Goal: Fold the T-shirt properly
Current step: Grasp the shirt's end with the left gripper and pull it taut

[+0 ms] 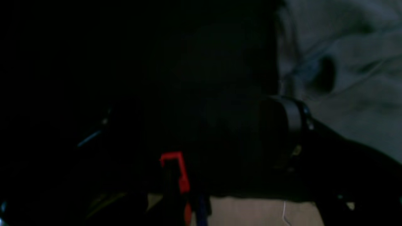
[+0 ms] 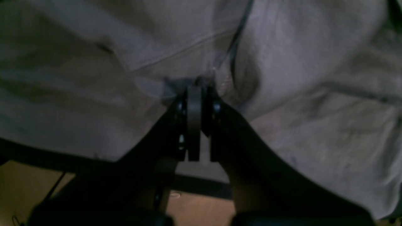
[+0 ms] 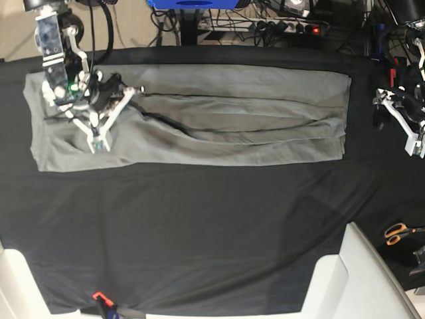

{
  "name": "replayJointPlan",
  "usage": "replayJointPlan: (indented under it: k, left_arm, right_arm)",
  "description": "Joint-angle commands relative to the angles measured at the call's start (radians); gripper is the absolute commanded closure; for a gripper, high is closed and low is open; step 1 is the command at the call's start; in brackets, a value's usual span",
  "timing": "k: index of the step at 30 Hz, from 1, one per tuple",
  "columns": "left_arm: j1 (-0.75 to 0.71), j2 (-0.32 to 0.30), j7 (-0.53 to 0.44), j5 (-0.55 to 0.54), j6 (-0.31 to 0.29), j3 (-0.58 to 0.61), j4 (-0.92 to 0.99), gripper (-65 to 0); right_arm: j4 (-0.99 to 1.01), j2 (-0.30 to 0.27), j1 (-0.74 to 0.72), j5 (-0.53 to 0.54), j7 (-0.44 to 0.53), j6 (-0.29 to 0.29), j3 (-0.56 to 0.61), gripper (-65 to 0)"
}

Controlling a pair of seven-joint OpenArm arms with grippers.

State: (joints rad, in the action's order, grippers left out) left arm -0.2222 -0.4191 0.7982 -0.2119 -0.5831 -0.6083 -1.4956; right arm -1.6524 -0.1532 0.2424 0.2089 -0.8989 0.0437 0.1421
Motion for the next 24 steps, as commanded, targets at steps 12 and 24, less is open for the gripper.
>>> replayJointPlan:
  k: [12,24]
  left_arm:
    - [0.013,-0.024,-0.024,-0.025,0.001,-0.009,-0.024,-55.0]
    - [0.011,-0.045,0.094,-0.395,-0.115,-0.301,0.034,-55.0]
  right_arm:
    - [-0.061,0.065,0.012,0.001,0.004,-0.003,-0.029,-17.9]
    - [-0.289,0.057,0.269,-0.001,0.522,-0.192,-0.080,-39.6]
